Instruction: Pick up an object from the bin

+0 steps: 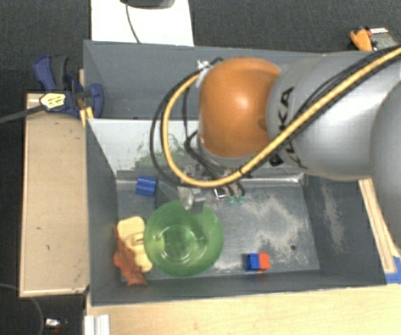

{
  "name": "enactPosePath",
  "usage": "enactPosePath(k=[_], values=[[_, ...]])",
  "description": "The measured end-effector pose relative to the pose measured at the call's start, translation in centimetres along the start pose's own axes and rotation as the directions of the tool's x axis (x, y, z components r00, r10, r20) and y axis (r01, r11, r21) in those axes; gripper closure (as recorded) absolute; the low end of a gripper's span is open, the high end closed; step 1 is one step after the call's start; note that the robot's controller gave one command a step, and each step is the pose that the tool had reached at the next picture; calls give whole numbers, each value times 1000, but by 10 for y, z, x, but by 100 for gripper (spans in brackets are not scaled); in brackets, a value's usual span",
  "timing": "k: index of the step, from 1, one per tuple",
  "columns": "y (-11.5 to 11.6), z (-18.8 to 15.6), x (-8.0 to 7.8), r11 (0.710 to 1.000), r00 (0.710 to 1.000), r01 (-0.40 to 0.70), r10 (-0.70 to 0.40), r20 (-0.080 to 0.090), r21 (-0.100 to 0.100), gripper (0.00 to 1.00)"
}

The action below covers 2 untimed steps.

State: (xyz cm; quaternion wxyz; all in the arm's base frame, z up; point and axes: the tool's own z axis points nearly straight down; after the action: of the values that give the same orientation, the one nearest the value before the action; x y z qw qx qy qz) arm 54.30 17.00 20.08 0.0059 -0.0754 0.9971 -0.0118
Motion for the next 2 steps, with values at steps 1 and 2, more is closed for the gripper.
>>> enactPosePath(k=[1,2], values=[[-3,-21,-14,997,997,82,-82,17,-1,100],[-10,0,-20,962,962,273,-273,9,1,100]])
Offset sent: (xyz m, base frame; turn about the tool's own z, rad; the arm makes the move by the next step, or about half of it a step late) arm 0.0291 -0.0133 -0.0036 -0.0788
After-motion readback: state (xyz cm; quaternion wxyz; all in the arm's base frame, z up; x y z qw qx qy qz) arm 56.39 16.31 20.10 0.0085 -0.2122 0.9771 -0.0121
